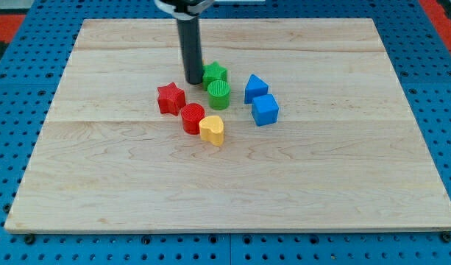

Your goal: Push the yellow hexagon above red star

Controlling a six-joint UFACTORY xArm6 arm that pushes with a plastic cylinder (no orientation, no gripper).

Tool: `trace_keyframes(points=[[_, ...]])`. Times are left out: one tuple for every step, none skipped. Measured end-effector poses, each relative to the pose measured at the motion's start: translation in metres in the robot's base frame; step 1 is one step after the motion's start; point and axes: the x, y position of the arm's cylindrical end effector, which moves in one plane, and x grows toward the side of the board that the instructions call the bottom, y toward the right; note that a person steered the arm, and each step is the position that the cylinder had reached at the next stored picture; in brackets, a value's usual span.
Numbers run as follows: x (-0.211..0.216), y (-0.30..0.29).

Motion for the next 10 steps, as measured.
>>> trace_keyframes(points=[[-0.008,-0.010],[-0.040,0.006],[-0.057,0.008],[-0.076,0.050],[-0.094,-0.005],[-0.064,-0.039],[-0.095,-0.052],[-0.085,-0.101],[-0.063,-0.090],[-0.056,-0.065]])
